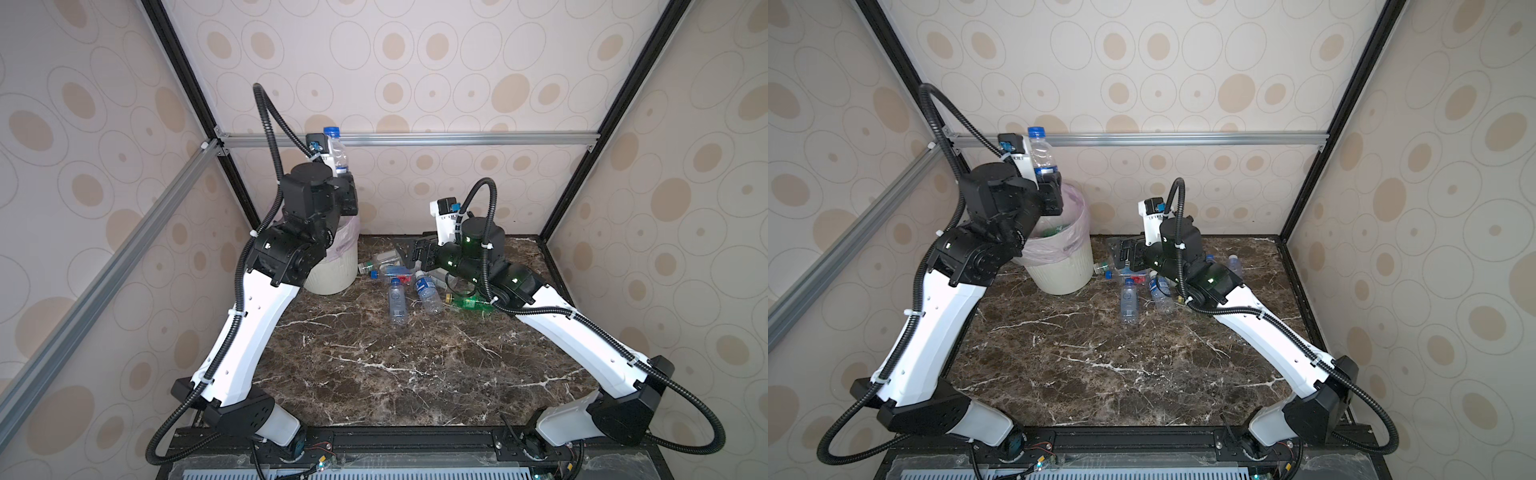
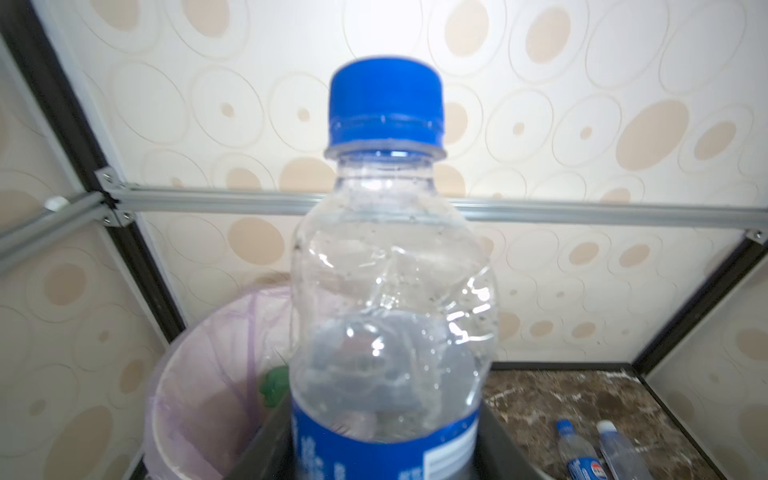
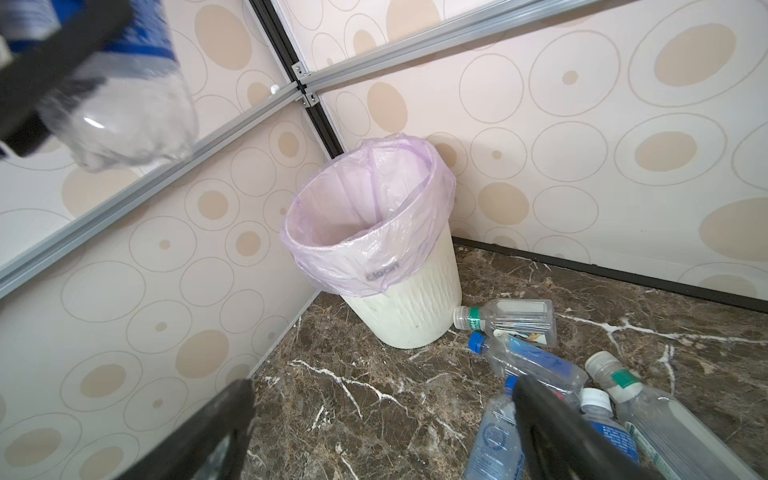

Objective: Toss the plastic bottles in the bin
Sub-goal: 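Lift the blue-labeled bottle with the left gripper up toward the bin, then open the left gripper over the bin to drop the blue-labeled bottle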

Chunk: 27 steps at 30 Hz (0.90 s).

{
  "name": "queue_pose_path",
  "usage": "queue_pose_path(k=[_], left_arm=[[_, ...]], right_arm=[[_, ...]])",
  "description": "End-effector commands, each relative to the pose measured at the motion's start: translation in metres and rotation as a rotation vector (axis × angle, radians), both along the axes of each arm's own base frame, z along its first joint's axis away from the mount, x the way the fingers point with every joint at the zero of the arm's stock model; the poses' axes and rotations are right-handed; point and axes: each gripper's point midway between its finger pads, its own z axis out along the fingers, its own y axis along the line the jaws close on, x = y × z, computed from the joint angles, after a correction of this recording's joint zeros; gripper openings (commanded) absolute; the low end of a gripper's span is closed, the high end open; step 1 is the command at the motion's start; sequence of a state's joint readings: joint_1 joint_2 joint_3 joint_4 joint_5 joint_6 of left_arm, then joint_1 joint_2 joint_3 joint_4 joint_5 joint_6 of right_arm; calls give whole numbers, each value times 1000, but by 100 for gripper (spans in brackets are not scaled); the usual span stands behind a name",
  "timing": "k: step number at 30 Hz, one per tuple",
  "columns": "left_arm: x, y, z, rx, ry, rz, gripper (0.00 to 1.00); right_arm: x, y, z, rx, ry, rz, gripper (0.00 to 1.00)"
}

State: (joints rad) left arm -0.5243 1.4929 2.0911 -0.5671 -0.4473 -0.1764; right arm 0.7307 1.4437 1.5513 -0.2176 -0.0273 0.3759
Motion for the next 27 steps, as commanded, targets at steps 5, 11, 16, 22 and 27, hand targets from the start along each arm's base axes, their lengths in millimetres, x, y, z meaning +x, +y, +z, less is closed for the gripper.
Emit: queue_pose_path(k=[5,11,16,22,27], left_arm=[[-16,43,42,52,-136,163,49],[45,57,-21,42,16,159,50],[106,88,-106,-80,293,145,77],[99,81,-110,-99,288,97,99],[89,78,-107,-110,282,71,99]], right_arm=[[3,4,-15,-14,35,6,100],[4,9,-22,-8,59,17,100],[0,10,-28,-13,72,23,100],[-2,8,-40,-36,86,20,100],[1,11,-59,-53,126,11,100]])
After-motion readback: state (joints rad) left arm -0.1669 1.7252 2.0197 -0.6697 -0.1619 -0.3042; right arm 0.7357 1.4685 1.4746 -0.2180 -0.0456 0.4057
